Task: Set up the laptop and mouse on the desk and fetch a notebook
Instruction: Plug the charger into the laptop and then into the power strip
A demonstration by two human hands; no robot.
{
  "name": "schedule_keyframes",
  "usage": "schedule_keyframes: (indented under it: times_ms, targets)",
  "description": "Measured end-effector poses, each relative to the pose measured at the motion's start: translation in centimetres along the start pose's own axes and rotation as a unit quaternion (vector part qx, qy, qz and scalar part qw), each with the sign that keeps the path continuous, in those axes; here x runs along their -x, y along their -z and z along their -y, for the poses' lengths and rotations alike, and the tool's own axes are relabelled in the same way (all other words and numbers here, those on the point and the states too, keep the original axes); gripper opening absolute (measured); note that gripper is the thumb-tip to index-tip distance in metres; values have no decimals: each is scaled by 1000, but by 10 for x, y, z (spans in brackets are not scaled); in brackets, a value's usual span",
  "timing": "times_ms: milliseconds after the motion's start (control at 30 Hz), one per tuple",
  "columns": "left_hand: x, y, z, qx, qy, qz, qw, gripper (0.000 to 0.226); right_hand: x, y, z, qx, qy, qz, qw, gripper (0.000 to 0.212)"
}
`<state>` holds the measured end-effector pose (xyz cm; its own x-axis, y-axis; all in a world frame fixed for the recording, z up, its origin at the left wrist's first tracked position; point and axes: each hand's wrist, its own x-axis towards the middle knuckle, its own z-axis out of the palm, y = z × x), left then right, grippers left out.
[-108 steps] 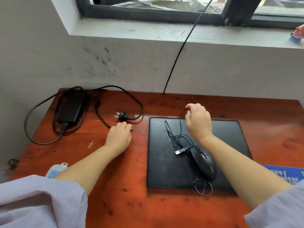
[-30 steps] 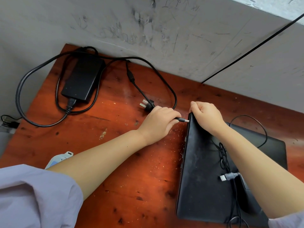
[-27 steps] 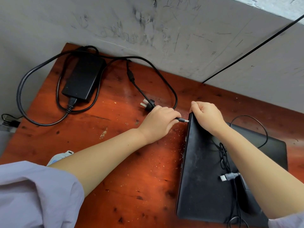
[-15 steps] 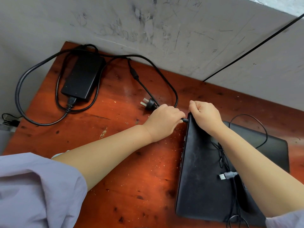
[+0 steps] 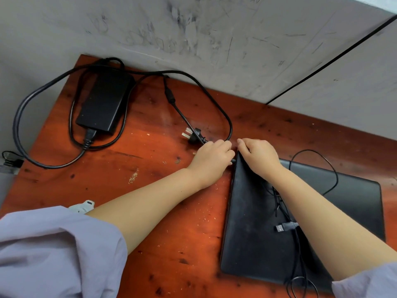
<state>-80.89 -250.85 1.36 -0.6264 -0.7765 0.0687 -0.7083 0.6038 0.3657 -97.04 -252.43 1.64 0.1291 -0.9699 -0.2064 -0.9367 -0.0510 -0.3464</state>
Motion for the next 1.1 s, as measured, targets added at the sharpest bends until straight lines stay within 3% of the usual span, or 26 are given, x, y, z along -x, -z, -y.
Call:
schedule_keyframes:
  times_ms: [267, 333, 467, 533, 700, 800, 900, 933, 1000, 1100]
  targets:
    - [-1, 5, -4, -113, -26, 20, 993, 16, 4, 0, -2, -14, 12, -31, 999, 29]
    - [0, 5, -4, -134, -32, 29, 990, 15, 0, 3, 4, -46, -28, -43, 998, 30]
    - [2, 7, 0, -173, -38, 55, 983, 14, -24, 4, 26, -134, -168, 56, 975, 51]
    - [4, 10, 4, -192, -44, 54, 979, 13, -34, 1, 37, -163, -178, 75, 968, 44]
    - [4, 10, 8, -211, -53, 57, 974, 12, -43, 8, 60, -235, -137, -79, 959, 35]
    - [6, 6, 9, -179, -45, 45, 982, 14, -45, 31, 55, -231, -98, -150, 956, 32]
    - [10, 3, 11, -102, -28, 32, 994, 5, -42, 51, 47, -235, -67, -118, 963, 35]
    - [11, 3, 14, -61, -18, 24, 998, 11, -40, 55, 45, -244, -63, -104, 962, 34]
    - [19, 9, 17, 19, 53, -5, 998, 20, -35, 58, 43, -282, -73, -90, 952, 33]
    - [38, 22, 24, 117, 184, -100, 971, 28, -23, 60, 50, -334, -89, -84, 934, 35]
